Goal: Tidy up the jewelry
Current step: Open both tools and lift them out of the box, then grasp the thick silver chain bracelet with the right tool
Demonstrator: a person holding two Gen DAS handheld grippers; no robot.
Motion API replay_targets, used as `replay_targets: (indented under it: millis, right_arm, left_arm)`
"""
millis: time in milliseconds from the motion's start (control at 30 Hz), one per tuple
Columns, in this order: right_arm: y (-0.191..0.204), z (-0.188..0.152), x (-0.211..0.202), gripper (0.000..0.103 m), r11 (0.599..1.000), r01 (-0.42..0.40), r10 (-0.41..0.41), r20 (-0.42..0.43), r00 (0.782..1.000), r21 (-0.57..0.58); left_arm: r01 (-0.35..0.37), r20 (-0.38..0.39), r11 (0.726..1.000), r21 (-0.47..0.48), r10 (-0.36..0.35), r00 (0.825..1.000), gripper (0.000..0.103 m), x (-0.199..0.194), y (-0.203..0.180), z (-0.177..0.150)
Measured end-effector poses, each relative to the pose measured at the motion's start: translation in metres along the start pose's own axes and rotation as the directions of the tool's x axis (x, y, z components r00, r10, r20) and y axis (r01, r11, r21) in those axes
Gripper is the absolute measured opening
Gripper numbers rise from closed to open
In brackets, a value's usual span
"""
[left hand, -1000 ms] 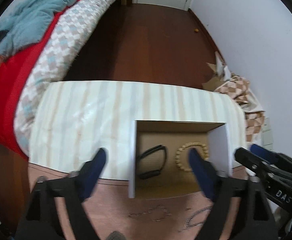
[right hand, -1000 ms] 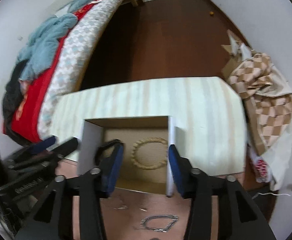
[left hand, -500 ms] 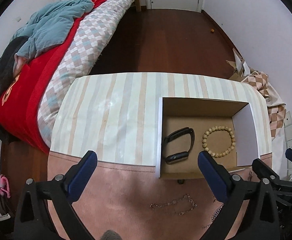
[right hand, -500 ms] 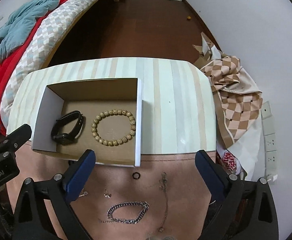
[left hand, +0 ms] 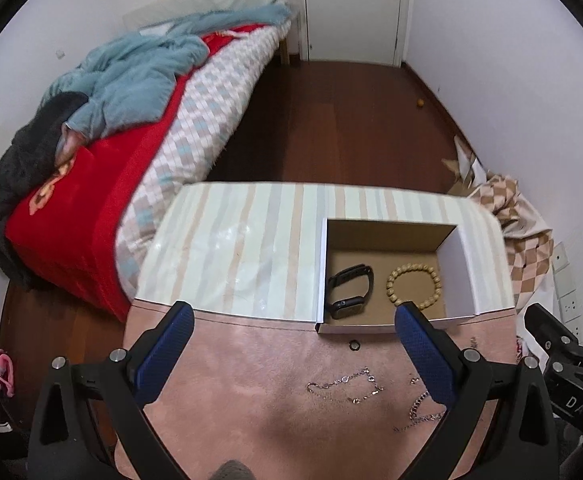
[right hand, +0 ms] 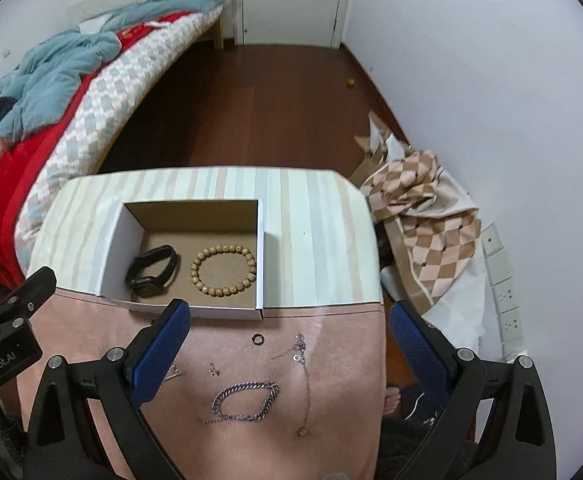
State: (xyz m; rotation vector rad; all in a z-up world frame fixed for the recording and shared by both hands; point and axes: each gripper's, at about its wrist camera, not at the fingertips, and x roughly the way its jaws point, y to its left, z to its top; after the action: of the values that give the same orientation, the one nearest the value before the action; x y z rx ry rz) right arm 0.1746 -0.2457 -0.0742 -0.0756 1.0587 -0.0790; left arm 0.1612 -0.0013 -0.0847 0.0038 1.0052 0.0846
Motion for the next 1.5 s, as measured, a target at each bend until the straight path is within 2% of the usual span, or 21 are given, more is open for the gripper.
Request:
replay_targets:
  millis: [133, 333, 500, 633, 800, 967, 1033, 1200, 1300, 1400, 1500]
  right_arm:
    - [-0.001, -0.006, -0.033, 0.101, 1.0, 0.018, -0.019, 0.063, 0.998, 0.005]
    - [-0.002, -0.016, -0.068, 0.101, 1.0, 0.023, -0.025, 0.115, 0.993, 0.018]
    - [-0.005, -0.027, -0.083, 0.101, 0.999, -0.003, -0.001, 0.123, 0.992, 0.035]
    - [-0.014, -0.038, -0.082, 0.101, 0.996, -0.046, 0.038, 0.108, 0.993, 0.075]
    - [-0.036, -0.061, -0.046, 0.101, 0.983, -0.085, 0.084, 0.014, 0.996, 0.161]
    - [-0.056, -0.098, 0.016, 0.098, 0.958, -0.116, 0.151, -0.118, 0.981, 0.263]
    - [-0.059, -0.111, 0.038, 0.085, 0.947, -0.135, 0.186, -0.155, 0.97, 0.291]
    - [-0.046, -0.136, 0.09, 0.071, 0.93, -0.191, 0.268, -0.228, 0.936, 0.313]
    - [-0.031, -0.144, 0.109, 0.062, 0.93, -0.21, 0.288, -0.244, 0.926, 0.303]
    - [-0.018, -0.146, 0.121, 0.061, 0.941, -0.186, 0.261, -0.255, 0.931, 0.283]
    - [-0.006, -0.144, 0.126, 0.06, 0.963, -0.139, 0.194, -0.235, 0.952, 0.233]
  left_arm:
    - [0.002, 0.058, 1.0, 0.006, -0.002, 0.998, 0.102, -0.031, 0.001, -0.005]
    - [0.032, 0.087, 0.999, 0.005, -0.032, 0.996, 0.102, -0.062, 0.004, -0.014]
    - [0.044, 0.092, 0.999, 0.001, -0.044, 0.995, 0.102, -0.075, 0.004, -0.023]
    - [0.025, 0.08, 1.0, -0.015, -0.024, 0.997, 0.102, -0.075, 0.005, -0.031]
    - [-0.033, 0.053, 0.999, -0.025, 0.035, 0.998, 0.102, -0.053, 0.005, -0.051]
    - [-0.093, -0.076, 0.994, -0.053, 0.088, 0.993, 0.102, -0.001, 0.01, -0.086]
    - [-0.125, -0.13, 0.991, -0.055, 0.117, 0.985, 0.102, 0.021, 0.012, -0.1]
    - [-0.167, -0.223, 0.984, -0.055, 0.151, 0.963, 0.102, 0.059, 0.017, -0.122]
    - [-0.184, -0.249, 0.982, -0.053, 0.165, 0.954, 0.102, 0.071, 0.021, -0.127]
    - [-0.193, -0.264, 0.98, -0.05, 0.173, 0.949, 0.102, 0.079, 0.025, -0.128]
    - [-0.196, -0.274, 0.979, -0.05, 0.175, 0.946, 0.102, 0.085, 0.027, -0.128]
